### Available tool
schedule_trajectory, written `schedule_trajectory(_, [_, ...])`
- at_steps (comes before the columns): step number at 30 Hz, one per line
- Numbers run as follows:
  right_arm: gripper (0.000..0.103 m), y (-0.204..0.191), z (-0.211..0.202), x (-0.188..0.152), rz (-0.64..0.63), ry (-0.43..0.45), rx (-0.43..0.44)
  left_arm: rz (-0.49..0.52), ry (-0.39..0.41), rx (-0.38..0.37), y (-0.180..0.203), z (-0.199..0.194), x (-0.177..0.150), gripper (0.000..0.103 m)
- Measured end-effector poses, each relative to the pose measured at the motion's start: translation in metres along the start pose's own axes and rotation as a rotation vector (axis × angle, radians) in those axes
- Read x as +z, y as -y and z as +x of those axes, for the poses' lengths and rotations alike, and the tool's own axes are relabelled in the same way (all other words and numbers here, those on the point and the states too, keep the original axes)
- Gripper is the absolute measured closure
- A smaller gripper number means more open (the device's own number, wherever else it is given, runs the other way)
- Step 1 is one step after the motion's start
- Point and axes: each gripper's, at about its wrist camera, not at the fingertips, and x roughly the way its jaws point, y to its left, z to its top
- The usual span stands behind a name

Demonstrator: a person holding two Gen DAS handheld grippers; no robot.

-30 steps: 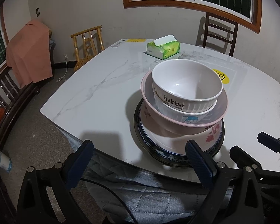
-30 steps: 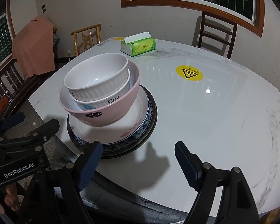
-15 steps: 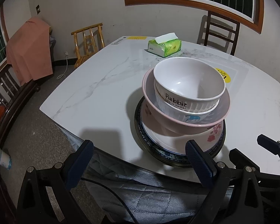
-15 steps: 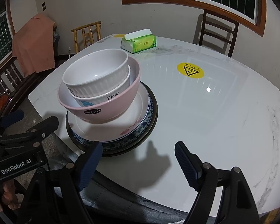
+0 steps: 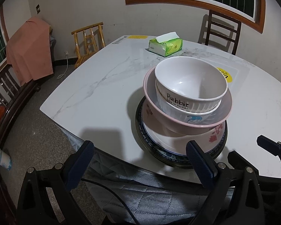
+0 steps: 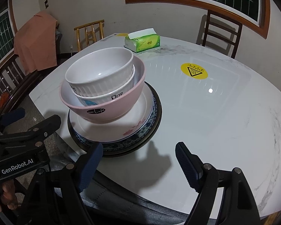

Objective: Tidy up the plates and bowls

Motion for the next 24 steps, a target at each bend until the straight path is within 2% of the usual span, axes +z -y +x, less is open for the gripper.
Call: schedule_trajectory(24, [0.021,0.0003,0.0018,0.0020,0.003,-0.007,0.013,0.002,-0.003,-0.015,0.0020,0.0032,0.0012,0.005])
